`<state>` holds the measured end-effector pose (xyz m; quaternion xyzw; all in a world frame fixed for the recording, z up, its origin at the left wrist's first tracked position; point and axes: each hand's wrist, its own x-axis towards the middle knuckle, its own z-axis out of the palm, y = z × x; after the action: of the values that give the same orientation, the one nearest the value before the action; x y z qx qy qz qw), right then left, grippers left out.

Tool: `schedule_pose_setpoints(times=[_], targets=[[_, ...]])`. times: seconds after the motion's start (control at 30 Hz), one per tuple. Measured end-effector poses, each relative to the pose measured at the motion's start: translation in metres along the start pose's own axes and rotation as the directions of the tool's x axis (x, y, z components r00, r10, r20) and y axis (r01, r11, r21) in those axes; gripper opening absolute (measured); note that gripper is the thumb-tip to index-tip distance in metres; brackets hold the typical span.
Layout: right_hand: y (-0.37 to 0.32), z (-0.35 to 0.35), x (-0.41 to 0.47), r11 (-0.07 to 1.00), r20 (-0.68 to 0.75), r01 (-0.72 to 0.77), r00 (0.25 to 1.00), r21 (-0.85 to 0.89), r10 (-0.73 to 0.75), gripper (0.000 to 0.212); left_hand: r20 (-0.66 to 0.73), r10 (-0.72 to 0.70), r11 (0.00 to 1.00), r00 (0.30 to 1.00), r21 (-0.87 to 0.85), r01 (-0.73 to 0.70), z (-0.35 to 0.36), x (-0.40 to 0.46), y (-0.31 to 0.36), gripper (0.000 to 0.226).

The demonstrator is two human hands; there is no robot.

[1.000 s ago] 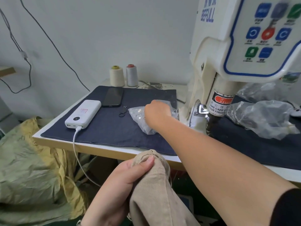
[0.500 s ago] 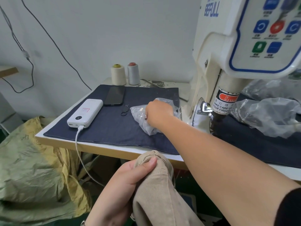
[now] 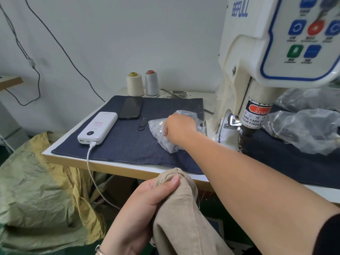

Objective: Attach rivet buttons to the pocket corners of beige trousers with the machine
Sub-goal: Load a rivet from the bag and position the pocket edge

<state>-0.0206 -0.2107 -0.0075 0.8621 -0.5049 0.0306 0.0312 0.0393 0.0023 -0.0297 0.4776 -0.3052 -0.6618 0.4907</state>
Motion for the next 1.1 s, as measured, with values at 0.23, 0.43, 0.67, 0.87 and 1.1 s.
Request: schedule_pose_setpoints(times=[0.23,0.43,0.67,0.87,1.1], targets=[[0.0,-0.005,-0.003,0.996,0.079,0.031,0.996,0.084,-0.038,0.028,0.021,0.01,0.999,1.0,-0.039,-0.009,0.002,0.002,0.0,0.06],[-0.004,0.001,-0.004,0.999,-0.047,0.019,0.999,0.05,-0.017,0.017,0.027,0.001,1.0,1.0,-0.014,0.0,0.0,0.002,-0.002,0.057],[-0.008,0.004,-0.007,1.0,-0.031,-0.027,0.999,0.001,0.027,0.025,0.031,0.009,1.0,0.999,-0.02,-0.008,-0.003,0.002,-0.001,0.053],[-0.006,-0.002,-0.003,1.0,0.005,-0.011,1.0,-0.009,0.011,0.029,0.051,0.023,0.999,0.998,-0.051,-0.021,-0.003,0.002,-0.002,0.056],[-0.01,0.0,-0.005,0.998,-0.044,-0.033,0.998,0.048,0.036,0.032,0.051,0.025,0.998,0.998,-0.051,-0.023,-0.002,0.004,-0.001,0.049]])
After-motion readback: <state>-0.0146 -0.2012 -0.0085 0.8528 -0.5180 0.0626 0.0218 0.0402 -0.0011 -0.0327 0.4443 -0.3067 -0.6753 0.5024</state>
